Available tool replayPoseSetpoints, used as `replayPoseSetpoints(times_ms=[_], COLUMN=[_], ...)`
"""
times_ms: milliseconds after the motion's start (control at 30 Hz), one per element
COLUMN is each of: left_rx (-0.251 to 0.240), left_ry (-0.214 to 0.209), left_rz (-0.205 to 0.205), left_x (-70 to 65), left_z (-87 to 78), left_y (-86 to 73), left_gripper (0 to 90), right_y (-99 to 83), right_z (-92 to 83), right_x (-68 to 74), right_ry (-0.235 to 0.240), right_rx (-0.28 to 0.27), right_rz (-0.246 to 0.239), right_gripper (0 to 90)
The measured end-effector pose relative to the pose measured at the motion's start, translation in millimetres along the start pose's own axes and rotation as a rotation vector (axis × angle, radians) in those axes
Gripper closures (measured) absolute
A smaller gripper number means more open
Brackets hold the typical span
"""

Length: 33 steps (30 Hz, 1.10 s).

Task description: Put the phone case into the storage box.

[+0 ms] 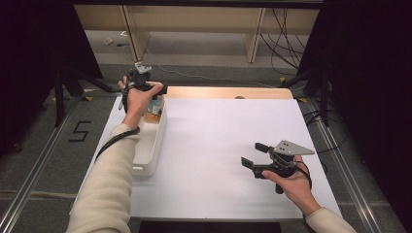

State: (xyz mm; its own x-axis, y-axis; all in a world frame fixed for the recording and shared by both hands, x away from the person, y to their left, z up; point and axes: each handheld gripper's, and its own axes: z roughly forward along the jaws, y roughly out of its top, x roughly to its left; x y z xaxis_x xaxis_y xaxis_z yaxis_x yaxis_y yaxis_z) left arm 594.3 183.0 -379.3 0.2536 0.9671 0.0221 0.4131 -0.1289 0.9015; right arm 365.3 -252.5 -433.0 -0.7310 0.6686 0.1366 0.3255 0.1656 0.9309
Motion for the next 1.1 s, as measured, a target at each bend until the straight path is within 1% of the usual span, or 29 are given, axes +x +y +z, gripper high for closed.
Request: replayPoseSetpoints(times_ms=[367, 400, 567, 600, 900, 967, 1100], left_rx=[-0.026, -0.026, -0.024, -0.021, -0.014, -0.020, -0.022], left_ry=[0.000, -0.002, -0.012, -0.011, -0.023, -0.024, -0.025], left_rz=[0.020, 0.025, 0.018, 0.023, 0.036, 0.030, 0.042], left_x=[-2.5, -2.7, -3.8, -3.9, -5.5, -5.7, -7.2], left_z=[-11.1, -12.2, -16.8, -18.0, -25.3, -26.8, -30.0], left_y=[11.8, 12.6, 15.2, 15.8, 16.1, 15.6, 15.2], left_gripper=[0.0, 0.0, 0.0, 0.0, 0.0, 0.0, 0.0], right_y=[0.1, 0.1, 0.1, 0.0, 0.0, 0.0, 0.1], right_z=[-0.1, -0.1, -0.2, -0.2, -0.1, -0.1, -0.1], right_x=[-0.2, -0.2, -0.5, -0.6, -1.3, -1.3, -1.4], right_ry=[-0.001, -0.001, -0.002, -0.002, -0.006, -0.007, -0.007], right_rx=[-0.001, -0.002, -0.001, -0.001, -0.001, -0.001, -0.002], right_rz=[0.000, 0.000, 0.000, 0.000, 0.003, 0.003, 0.005], right_gripper=[18.7, 18.6, 18.7, 18.7, 18.6, 18.6, 18.7])
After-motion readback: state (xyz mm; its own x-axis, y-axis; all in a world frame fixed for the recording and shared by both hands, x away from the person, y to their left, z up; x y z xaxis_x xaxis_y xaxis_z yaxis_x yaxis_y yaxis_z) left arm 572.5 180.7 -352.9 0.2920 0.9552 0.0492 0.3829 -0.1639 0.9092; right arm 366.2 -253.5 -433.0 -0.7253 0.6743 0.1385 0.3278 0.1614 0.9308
